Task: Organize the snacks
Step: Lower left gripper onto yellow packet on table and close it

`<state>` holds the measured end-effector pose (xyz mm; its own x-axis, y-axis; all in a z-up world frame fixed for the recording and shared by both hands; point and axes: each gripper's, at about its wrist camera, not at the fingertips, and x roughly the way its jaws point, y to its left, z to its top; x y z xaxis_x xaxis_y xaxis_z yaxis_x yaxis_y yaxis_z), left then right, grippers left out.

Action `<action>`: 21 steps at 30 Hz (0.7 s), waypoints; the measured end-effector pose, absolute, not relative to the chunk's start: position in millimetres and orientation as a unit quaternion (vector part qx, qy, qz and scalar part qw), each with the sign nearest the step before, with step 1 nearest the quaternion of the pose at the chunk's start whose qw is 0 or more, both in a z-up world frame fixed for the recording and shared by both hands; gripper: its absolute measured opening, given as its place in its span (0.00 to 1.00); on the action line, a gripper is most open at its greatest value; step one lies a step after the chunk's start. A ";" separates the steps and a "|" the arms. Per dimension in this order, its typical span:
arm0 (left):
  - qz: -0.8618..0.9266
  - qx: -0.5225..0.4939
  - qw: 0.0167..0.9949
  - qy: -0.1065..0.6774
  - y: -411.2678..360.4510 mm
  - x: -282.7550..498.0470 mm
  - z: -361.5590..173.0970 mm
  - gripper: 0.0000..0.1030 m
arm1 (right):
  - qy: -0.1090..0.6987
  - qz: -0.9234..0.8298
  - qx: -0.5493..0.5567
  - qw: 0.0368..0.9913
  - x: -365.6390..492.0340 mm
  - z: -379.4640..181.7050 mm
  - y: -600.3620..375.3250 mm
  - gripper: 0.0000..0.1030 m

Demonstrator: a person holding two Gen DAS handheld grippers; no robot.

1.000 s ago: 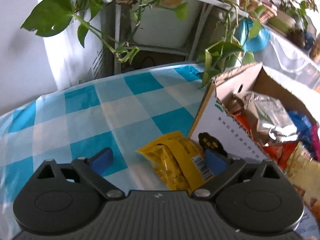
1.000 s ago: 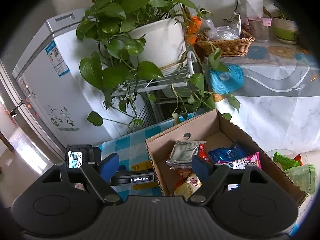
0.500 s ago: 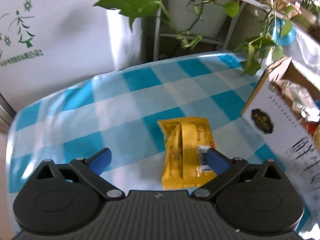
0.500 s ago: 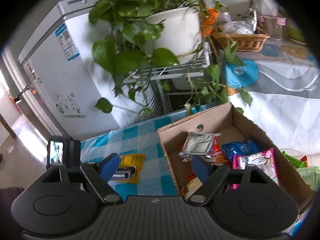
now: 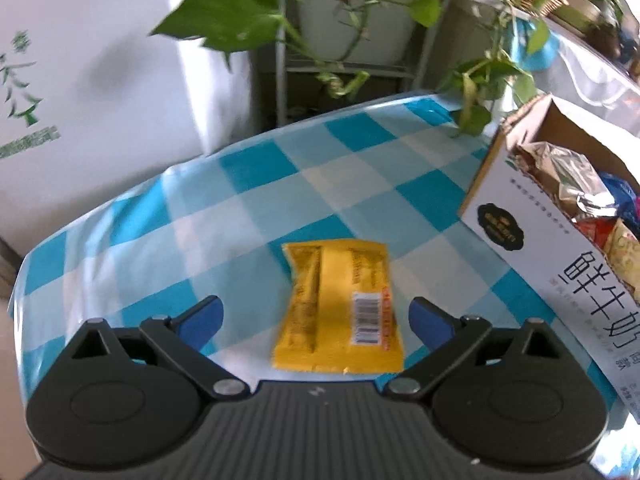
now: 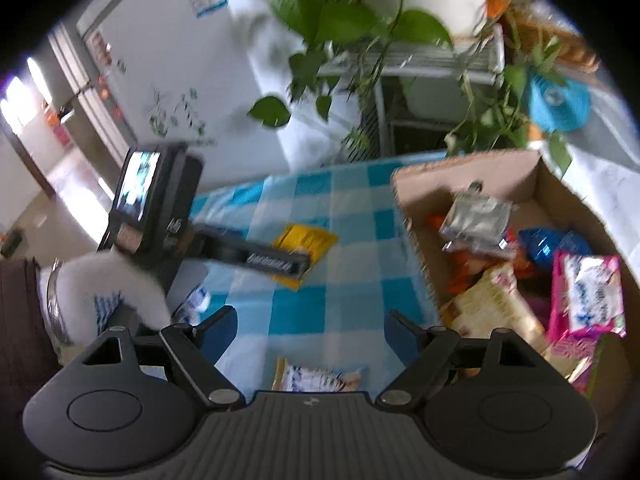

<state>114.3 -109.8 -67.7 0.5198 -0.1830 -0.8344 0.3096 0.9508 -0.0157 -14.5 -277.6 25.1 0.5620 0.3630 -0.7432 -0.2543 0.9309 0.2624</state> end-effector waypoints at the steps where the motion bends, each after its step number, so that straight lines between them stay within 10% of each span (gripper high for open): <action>1: -0.143 0.070 0.869 0.468 -111.7 116.1 -68.5 0.96 | 0.442 0.179 0.058 0.877 -15.1 20.5 -274.3 0.83; 21: -0.123 0.065 0.858 0.494 -113.0 131.7 -83.4 1.00 | 0.540 0.109 0.012 0.834 -11.7 -48.3 -235.4 0.90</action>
<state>131.7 -113.0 -83.4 0.4823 -0.1473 -0.8636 0.2766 0.9609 -0.0094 -11.7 -235.4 -48.3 0.3919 0.1955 -0.8990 -0.1696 0.9758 0.1383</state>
